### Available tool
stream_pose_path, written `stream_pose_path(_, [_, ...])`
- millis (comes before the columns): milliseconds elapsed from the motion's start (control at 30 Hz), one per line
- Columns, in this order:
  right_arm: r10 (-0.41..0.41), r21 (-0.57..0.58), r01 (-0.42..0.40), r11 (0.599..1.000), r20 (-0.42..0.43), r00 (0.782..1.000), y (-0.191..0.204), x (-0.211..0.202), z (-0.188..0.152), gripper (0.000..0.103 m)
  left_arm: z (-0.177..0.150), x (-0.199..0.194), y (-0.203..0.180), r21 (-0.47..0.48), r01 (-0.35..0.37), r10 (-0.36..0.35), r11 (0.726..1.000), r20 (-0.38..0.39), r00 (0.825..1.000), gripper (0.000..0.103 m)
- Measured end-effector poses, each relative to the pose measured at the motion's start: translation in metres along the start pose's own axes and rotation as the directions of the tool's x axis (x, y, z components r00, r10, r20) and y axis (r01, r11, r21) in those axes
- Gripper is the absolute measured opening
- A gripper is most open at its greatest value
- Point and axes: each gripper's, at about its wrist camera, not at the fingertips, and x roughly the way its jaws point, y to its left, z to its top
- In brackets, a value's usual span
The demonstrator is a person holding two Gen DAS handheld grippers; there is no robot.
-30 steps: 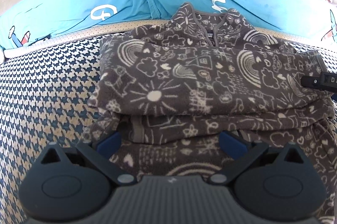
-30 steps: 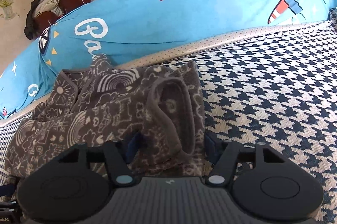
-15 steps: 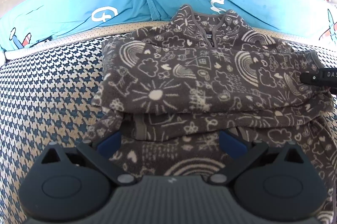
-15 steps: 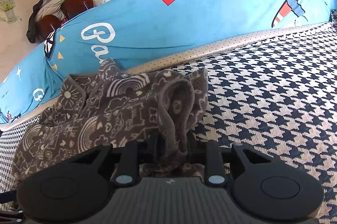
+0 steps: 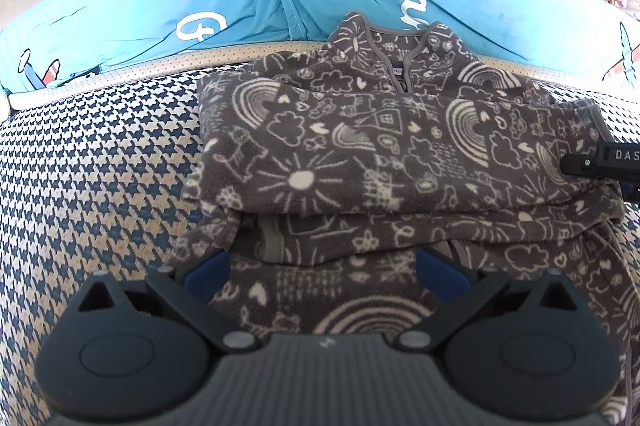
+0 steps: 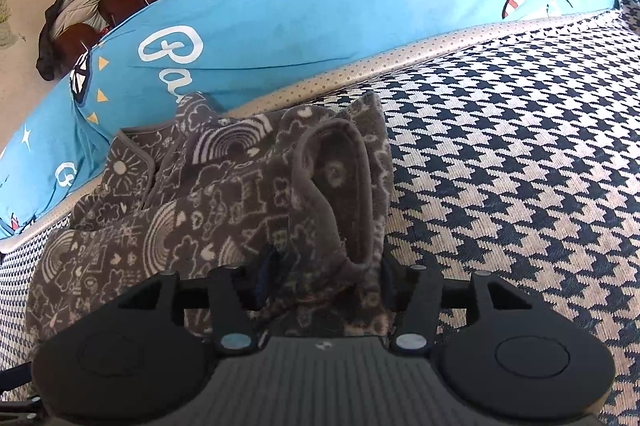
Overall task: Fold clothes
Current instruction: 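Close the right gripper on the edge of the folded grey jacket, then lift the folded grey jacket off the bed with the right gripper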
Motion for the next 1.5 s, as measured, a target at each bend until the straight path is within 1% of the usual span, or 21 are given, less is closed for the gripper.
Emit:
stream_pose_path(67, [0.002,-0.024,-0.002,1.000,0.009,1.000,0.003,0.002,-0.001,0.056,-0.001,0.002,0.000,0.000,-0.002,0.002,1.000,-0.006,1.000,0.103])
stream_pose_path(167, [0.000,-0.075,0.002,0.997,0.027,1.000,0.009,0.004,-0.003,0.056,-0.001,0.005,0.001,-0.004,-0.001,0.001,1.000,-0.015,1.000,0.103])
stream_pose_path(267, [0.005,-0.102,-0.002,0.995,0.035,0.999,0.012,0.005,-0.003,0.049,0.000,0.007,0.003,-0.010,0.004,-0.004,1.000,-0.019,1.000,0.103])
stream_pose_path(333, [0.010,-0.116,-0.006,0.993,0.038,0.999,0.015,0.005,-0.003,0.041,0.000,0.009,0.002,-0.007,0.003,-0.003,1.000,-0.021,1.000,0.103])
stream_pose_path(400, [0.009,-0.132,-0.003,0.991,0.042,0.999,0.018,0.004,-0.003,0.037,-0.001,0.010,0.002,-0.003,0.003,-0.003,1.000,-0.023,1.000,0.103])
stream_pose_path(567, [0.001,-0.145,0.005,0.989,0.044,0.999,0.021,0.003,-0.003,0.036,-0.001,0.012,0.004,0.000,0.005,-0.005,1.000,-0.023,1.000,0.103])
stream_pose_path(600, [0.001,-0.137,0.005,0.991,0.042,0.999,0.020,0.004,-0.003,0.037,-0.001,0.012,0.004,0.000,0.006,-0.006,1.000,-0.023,1.000,0.103])
stream_pose_path(700, [-0.013,-0.102,0.016,0.995,0.033,0.999,0.018,0.004,-0.002,0.044,-0.001,0.013,0.005,0.002,0.007,-0.007,1.000,-0.023,1.000,0.103])
stream_pose_path(767, [-0.017,-0.077,0.020,0.997,0.030,0.999,0.016,0.004,-0.002,0.046,-0.001,0.013,0.006,0.004,0.007,-0.007,1.000,-0.022,1.000,0.103])
stream_pose_path(933, [-0.027,-0.088,0.029,0.996,0.025,0.999,0.018,0.005,-0.002,0.055,-0.002,0.014,0.006,0.015,0.001,-0.001,1.000,-0.015,1.000,0.103])
stream_pose_path(1033, [-0.029,-0.094,0.031,0.995,0.024,0.999,0.020,0.006,-0.002,0.058,-0.002,0.013,0.004,0.029,-0.004,0.005,1.000,-0.006,1.000,0.103])
stream_pose_path(1133, [-0.029,-0.097,0.031,0.995,0.025,0.999,0.021,0.007,-0.003,0.061,-0.002,0.012,0.003,0.045,-0.010,0.010,0.999,0.006,1.000,0.103])
stream_pose_path(1300, [-0.032,-0.105,0.035,0.994,0.035,0.999,0.022,0.007,-0.005,0.062,-0.002,0.010,0.001,0.066,-0.011,0.010,0.998,0.021,1.000,0.103])
stream_pose_path(1367, [-0.025,-0.108,0.029,0.994,0.039,0.999,0.022,0.007,-0.006,0.059,-0.003,0.011,0.001,0.068,-0.012,0.010,0.998,0.021,1.000,0.103])
stream_pose_path(1433, [-0.013,-0.115,0.018,0.993,0.044,0.999,0.022,0.006,-0.006,0.047,-0.003,0.011,0.001,0.067,-0.011,0.009,0.998,0.021,1.000,0.103])
stream_pose_path(1500, [-0.008,-0.117,0.014,0.993,0.051,0.999,0.022,0.005,-0.006,0.039,-0.003,0.011,0.001,0.066,-0.010,0.009,0.998,0.020,1.000,0.103])
